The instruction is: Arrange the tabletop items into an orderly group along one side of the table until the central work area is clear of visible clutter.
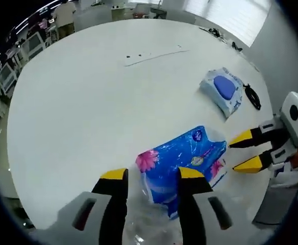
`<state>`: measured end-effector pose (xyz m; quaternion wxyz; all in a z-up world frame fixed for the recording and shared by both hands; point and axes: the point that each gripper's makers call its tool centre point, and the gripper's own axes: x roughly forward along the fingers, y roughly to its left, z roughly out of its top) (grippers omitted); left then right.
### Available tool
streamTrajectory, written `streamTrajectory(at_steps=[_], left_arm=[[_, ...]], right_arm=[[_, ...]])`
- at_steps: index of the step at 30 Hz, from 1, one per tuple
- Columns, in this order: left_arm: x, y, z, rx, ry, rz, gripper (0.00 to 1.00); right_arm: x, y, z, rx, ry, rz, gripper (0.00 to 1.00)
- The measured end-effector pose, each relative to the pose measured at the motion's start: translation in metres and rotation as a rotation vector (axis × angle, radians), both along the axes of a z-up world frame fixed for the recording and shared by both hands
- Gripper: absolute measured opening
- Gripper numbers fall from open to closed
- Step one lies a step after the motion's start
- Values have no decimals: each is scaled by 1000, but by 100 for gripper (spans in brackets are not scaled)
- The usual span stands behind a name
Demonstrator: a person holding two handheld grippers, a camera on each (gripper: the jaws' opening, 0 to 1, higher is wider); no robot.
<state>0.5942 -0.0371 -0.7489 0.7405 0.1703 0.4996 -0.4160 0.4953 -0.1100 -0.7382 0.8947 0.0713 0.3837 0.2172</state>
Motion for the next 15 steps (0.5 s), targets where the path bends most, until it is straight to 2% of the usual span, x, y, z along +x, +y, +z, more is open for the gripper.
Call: streamTrajectory(at_steps=[6, 12, 15], left_arm=[[1, 0, -4, 17, 1, -17, 30], [2, 0, -5, 22, 2, -32, 18], [2, 0, -6, 26, 2, -33, 16]], right_arm=[[2, 1, -9, 2, 20, -11, 17], [1, 1, -15, 5, 38, -22, 8], [2, 0, -16, 7, 43, -30, 4]])
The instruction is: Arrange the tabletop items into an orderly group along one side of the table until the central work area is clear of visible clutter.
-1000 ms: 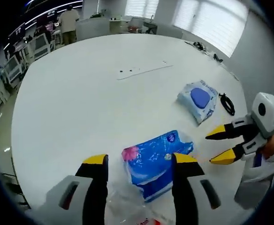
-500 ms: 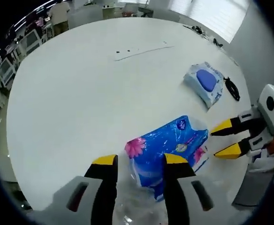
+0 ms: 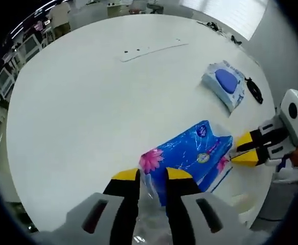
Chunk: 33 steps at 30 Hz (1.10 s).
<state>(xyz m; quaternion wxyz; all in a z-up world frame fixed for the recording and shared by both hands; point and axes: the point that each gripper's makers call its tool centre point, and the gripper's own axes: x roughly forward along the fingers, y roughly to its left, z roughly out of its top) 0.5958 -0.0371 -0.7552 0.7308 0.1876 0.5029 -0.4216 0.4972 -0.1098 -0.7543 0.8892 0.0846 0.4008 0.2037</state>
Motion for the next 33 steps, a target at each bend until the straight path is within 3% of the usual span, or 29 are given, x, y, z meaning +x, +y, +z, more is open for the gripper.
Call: streamTrajectory(at_steps=[11, 21, 33], left_arm=[[0, 4, -2, 16, 0, -1, 1], [-2, 4, 3, 6, 4, 16, 0], [-3, -1, 23, -38, -18, 45, 0]], right_arm=[[3, -8, -1, 2, 15, -40, 0], [4, -11, 5, 22, 7, -60, 0], [5, -18, 19, 31, -19, -66, 0]])
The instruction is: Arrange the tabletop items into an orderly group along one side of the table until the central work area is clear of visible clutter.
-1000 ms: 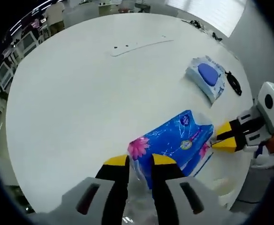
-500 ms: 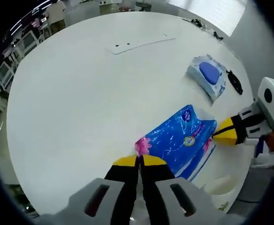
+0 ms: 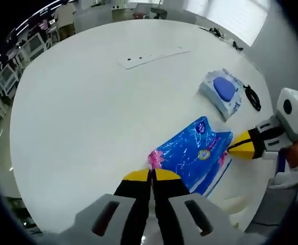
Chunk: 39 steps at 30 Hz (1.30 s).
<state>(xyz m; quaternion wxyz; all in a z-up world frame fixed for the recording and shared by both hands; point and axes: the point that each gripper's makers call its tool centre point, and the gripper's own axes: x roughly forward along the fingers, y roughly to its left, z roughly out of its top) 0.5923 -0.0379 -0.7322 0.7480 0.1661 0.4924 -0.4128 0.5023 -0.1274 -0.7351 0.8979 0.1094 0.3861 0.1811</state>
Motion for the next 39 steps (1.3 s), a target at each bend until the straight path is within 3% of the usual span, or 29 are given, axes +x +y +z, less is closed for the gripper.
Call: streamTrajectory(at_steps=[20, 39], left_arm=[[-11, -19, 38, -58, -42, 40, 0], [-30, -77, 75, -152, -73, 44, 0]], right_arm=[[-7, -25, 35, 5, -56, -9, 0], [-24, -85, 69, -17, -109, -44, 0]])
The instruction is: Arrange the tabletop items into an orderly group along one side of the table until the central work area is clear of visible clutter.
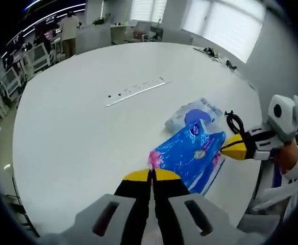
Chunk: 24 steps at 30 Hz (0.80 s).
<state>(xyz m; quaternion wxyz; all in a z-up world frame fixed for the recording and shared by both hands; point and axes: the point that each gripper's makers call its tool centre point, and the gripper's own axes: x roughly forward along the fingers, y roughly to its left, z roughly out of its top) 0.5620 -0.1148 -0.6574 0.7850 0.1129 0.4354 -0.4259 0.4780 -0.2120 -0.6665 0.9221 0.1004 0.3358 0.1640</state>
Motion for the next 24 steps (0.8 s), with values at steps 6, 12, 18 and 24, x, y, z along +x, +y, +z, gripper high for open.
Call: streamTrajectory(at_steps=[6, 12, 18, 24], left_arm=[[-8, -29, 8, -34, 0, -5, 0], [-18, -68, 15, -66, -3, -23, 0], [-25, -101, 22, -98, 2, -39, 0], [-31, -131, 27, -113, 1, -61, 0]], right_arm=[[-10, -27, 7, -15, -9, -22, 0], [-21, -64, 15, -28, -16, -64, 0], [-29, -97, 21, -43, -26, -103, 0], [-36, -124, 26, -55, -33, -132, 0]])
